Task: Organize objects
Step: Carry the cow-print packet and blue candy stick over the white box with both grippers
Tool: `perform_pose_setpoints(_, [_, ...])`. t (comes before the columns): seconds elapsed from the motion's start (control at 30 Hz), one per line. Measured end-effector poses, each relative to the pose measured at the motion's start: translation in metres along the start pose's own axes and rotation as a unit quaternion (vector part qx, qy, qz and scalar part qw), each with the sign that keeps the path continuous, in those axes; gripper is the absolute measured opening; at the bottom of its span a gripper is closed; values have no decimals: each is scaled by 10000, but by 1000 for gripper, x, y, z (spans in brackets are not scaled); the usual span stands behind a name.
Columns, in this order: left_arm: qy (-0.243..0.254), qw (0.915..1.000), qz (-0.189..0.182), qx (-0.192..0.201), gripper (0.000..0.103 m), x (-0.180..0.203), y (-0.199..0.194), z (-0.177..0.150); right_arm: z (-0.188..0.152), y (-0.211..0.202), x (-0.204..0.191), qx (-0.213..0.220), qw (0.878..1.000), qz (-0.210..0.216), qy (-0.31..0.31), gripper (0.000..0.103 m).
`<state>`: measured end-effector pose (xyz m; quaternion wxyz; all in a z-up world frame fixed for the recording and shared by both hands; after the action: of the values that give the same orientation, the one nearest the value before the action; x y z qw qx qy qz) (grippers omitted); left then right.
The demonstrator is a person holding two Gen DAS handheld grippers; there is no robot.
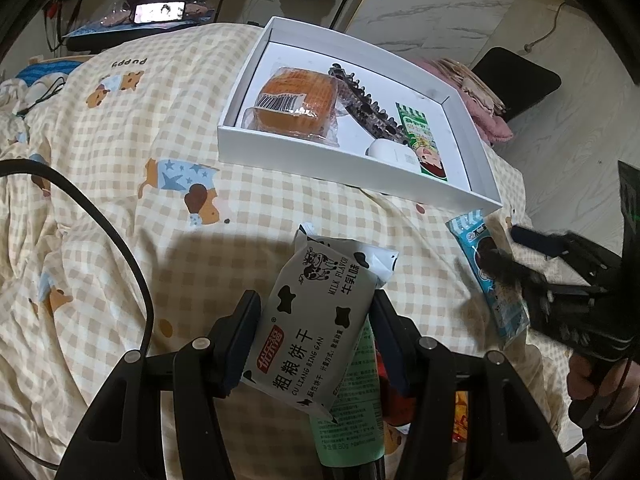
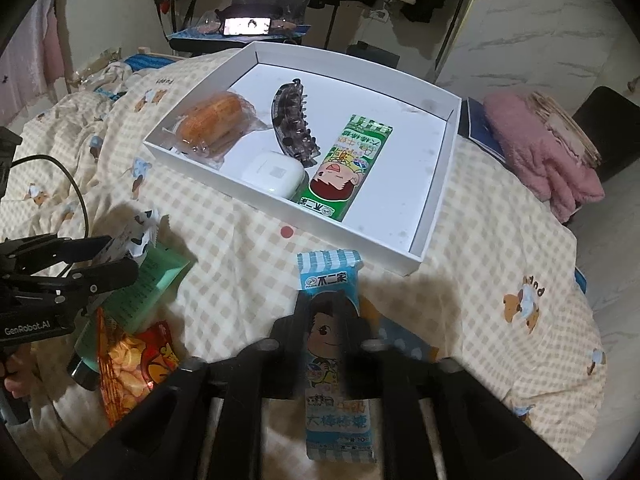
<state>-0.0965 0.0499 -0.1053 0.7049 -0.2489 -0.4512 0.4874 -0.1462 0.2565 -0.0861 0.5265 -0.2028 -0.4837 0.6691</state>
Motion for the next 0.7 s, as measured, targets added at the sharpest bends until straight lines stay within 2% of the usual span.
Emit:
perform_pose_setpoints(0.03, [-4,10000,-1,6,60,0,0,0,0,-3,-1,103,9999,-20,-29,72])
perform_pose_setpoints(0.1, [-2,10000,0,-1,60,0,0,0,1,-7,-5,215,9996,-62,-171,72])
perform_pose_setpoints(0.23, [-1,10000,1,3,60,0,0,0,2,1,-6,123,9996,-167,-199,71])
perform_pose_setpoints(0.27, [-2,10000,0,-3,60,0,0,0,2,3,-6,95,9994,-240,-216,64])
perform_pose_setpoints(0.33, [-2,10000,1,-19,60,0,0,-1,1,9,-6,36,9990,-379,-246,57])
perform_pose_setpoints(0.4, [11,10000,3,-53,60,1,2,-2,0,16,-5,-87,9989,-411,-212,57])
perform_pose_setpoints(0.47, [32,10000,11,-60,60,2,2,-2,-1,23,-2,-196,9988,-434,-139,46])
perform_pose_setpoints(0.5, [36,10000,9,-52,60,2,1,-2,-3,27,-1,-273,9986,-428,-114,36])
perform_pose_setpoints(0.53, [30,10000,7,-46,60,2,1,-2,-4,29,-1,-331,9986,-394,-106,31])
perform_pose_setpoints(0.6, [11,10000,2,-35,60,2,1,-2,-3,22,0,-263,9991,-311,-106,31])
perform_pose_setpoints(0.7, [5,10000,-5,-13,60,1,-1,-1,7,-6,2,197,9998,63,48,31])
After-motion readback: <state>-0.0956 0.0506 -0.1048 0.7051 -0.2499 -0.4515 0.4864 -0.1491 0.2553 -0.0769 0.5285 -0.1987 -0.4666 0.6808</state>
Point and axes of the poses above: each gripper's, at about its wrist camera, not at the fingertips, and y roughly the way its jaws point, x to its right, z to its top, the point moved 6 cm from there along y, roughly the way its jaws point, and after that the axes turned 7 degrees about -x, right-handed, at the moved point
